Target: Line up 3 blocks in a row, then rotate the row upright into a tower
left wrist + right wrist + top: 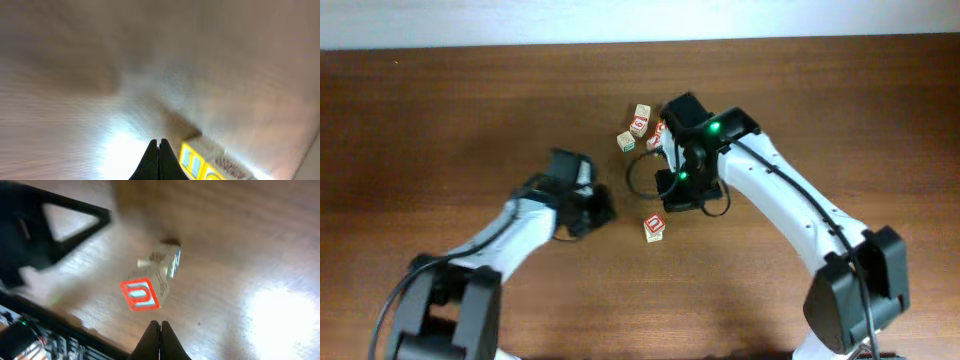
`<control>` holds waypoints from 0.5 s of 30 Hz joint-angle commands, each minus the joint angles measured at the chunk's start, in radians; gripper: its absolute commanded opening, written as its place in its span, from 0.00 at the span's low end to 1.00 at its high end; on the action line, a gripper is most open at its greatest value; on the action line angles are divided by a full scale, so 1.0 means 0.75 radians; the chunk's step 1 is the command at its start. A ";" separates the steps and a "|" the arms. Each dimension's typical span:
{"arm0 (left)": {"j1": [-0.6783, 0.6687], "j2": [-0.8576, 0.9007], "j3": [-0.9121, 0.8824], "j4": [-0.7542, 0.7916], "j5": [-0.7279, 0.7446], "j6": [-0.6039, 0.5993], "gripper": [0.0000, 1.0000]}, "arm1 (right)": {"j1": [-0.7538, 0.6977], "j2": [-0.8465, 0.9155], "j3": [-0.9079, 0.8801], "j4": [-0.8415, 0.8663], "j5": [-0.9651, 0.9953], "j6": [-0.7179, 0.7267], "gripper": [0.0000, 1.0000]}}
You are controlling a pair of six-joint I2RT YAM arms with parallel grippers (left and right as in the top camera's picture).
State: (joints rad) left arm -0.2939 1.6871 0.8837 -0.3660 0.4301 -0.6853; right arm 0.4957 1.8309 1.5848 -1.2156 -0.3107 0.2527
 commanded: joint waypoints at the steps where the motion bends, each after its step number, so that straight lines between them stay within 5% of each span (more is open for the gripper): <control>1: 0.253 -0.233 0.069 -0.162 -0.010 0.228 0.04 | -0.133 -0.213 0.247 -0.184 0.145 -0.027 0.20; 3: 0.409 -0.521 0.108 -0.268 -0.012 0.413 0.45 | -0.219 -0.382 0.374 -0.326 0.228 -0.052 0.48; 5: 0.478 -0.714 0.108 -0.283 -0.136 0.457 0.72 | -0.258 -0.569 0.404 -0.403 0.291 -0.051 0.93; 6: 0.483 -0.790 0.108 -0.347 -0.245 0.457 0.99 | -0.273 -0.710 0.405 -0.458 0.323 -0.048 0.99; 10: 0.483 -0.807 0.108 -0.378 -0.286 0.456 0.99 | -0.275 -1.087 0.404 -0.520 0.326 -0.048 0.99; 15: 0.483 -0.807 0.108 -0.378 -0.286 0.456 0.99 | -0.277 -1.161 0.390 -0.504 0.399 -0.063 0.99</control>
State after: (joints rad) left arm 0.0643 1.0916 0.9558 -0.6506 0.2268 -0.3584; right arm 0.2951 0.9649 1.8824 -1.6115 -0.0727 0.2184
